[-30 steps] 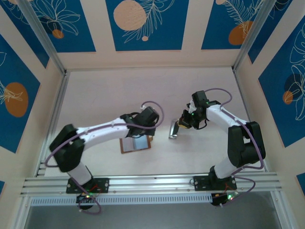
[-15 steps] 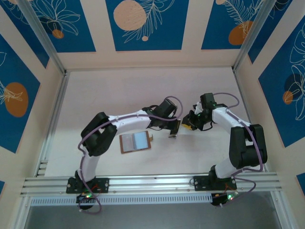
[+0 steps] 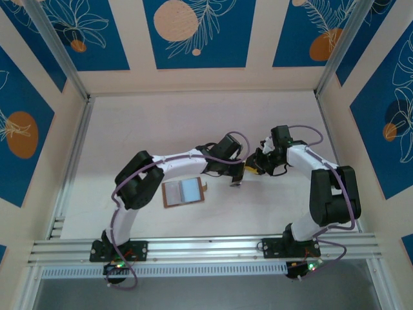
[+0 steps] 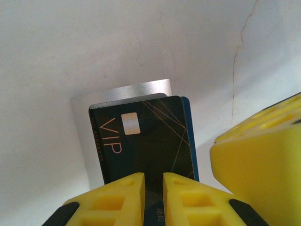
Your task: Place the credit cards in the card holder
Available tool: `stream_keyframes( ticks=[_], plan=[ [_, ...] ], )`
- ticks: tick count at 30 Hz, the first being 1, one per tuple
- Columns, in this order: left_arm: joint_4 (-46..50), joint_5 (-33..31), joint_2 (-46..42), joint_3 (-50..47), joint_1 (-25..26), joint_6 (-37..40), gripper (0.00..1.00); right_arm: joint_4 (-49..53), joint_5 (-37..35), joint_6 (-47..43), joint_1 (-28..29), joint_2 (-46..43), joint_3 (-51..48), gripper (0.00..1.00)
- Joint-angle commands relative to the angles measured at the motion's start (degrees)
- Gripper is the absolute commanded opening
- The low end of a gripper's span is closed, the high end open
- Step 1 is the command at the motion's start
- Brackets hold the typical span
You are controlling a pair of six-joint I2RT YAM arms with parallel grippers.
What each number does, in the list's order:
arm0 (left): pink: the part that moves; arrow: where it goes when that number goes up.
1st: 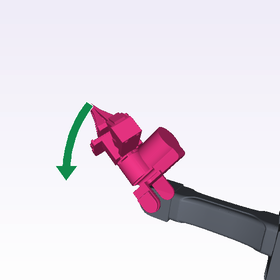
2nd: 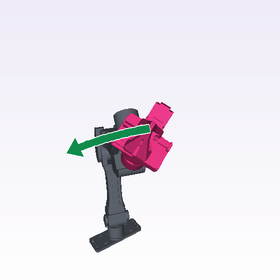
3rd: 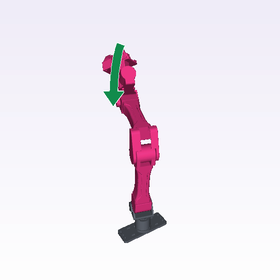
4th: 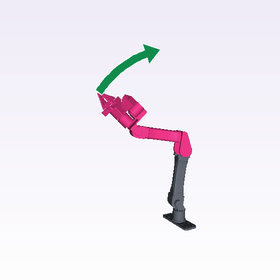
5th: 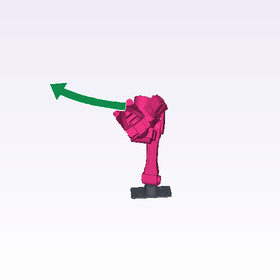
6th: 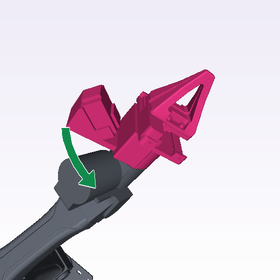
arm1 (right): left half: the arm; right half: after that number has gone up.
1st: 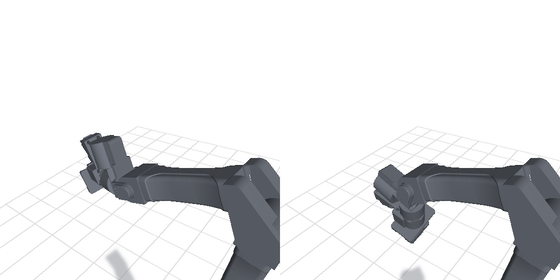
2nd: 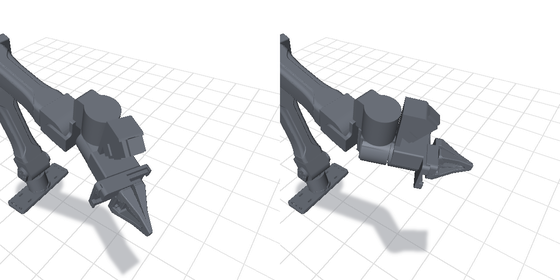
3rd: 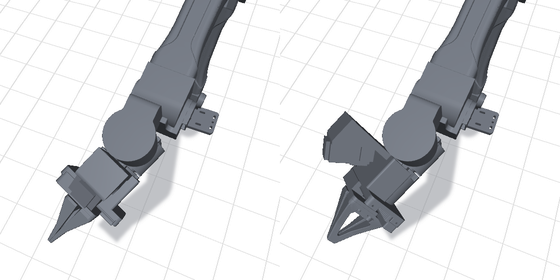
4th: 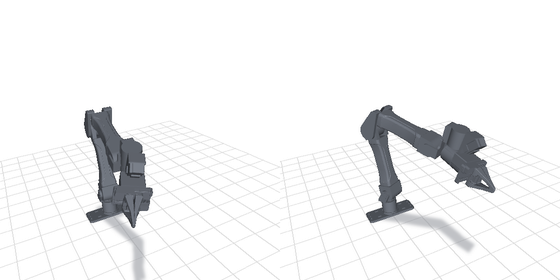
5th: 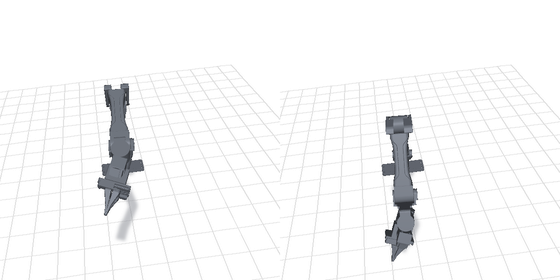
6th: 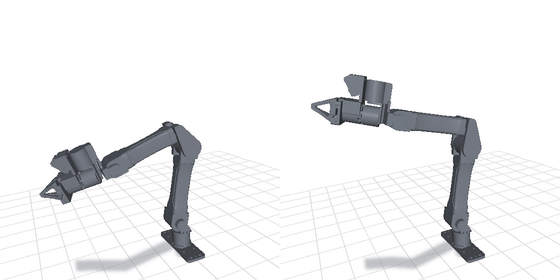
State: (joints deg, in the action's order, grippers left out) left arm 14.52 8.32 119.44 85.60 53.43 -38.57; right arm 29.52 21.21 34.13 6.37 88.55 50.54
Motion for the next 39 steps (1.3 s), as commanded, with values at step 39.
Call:
stream_keyframes(
  ticks=[39],
  plan=[
    [1.82, -3.53, 0.69, -1.98, 0.36, 0.01, 0.17, 1.86, 0.33, -0.03, 0.87, -3.21, 0.5, 0.0]
  ],
)
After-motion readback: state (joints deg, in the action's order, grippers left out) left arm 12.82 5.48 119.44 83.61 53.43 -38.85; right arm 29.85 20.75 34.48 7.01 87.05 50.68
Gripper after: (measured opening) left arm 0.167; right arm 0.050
